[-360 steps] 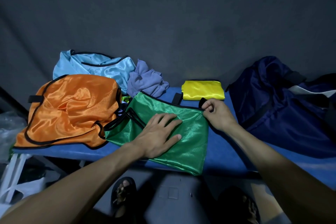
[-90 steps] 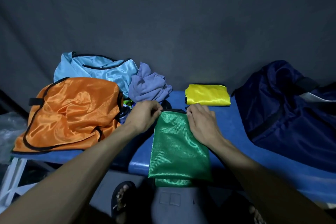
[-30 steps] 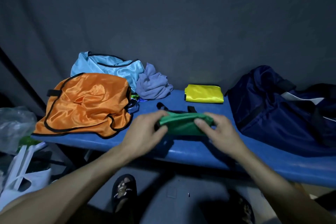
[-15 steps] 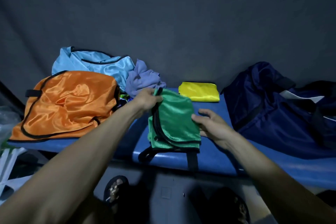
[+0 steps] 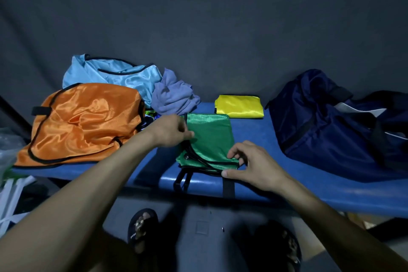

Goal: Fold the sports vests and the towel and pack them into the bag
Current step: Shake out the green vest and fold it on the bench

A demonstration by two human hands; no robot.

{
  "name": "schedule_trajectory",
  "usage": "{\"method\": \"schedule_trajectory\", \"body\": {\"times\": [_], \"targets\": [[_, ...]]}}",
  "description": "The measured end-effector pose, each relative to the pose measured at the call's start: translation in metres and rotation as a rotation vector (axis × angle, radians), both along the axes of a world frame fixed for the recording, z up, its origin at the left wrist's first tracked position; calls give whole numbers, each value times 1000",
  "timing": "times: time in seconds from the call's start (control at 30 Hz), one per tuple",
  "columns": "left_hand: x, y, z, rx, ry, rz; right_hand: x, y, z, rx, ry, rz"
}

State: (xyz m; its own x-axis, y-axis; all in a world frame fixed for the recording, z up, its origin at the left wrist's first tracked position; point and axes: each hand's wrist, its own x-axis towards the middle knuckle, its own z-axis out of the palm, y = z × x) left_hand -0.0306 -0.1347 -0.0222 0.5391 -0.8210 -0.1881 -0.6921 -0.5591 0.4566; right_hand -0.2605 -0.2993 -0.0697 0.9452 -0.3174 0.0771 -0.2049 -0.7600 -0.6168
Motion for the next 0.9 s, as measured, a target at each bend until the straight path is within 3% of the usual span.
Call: {"method": "schedule_trajectory", "body": {"times": [0.17, 0.27, 0.53, 0.7, 0.83, 0.9], "targets": [[-20, 4, -10, 84, 127, 254, 1, 7, -7, -33, -82, -1], [-31, -1, -17, 76, 28, 305, 2, 8, -8, -11, -120, -21], [-28, 12, 2, -33, 71, 317, -2, 0, -18, 61, -121, -18], [-31, 12, 7, -104, 442, 295, 2, 0, -19, 112, -132, -39], [-24, 19, 2, 135, 204, 229, 7, 2, -18, 210, -112, -70], [-25, 20, 0, 149, 191, 237, 9, 5, -18, 226, -96, -69]]}}
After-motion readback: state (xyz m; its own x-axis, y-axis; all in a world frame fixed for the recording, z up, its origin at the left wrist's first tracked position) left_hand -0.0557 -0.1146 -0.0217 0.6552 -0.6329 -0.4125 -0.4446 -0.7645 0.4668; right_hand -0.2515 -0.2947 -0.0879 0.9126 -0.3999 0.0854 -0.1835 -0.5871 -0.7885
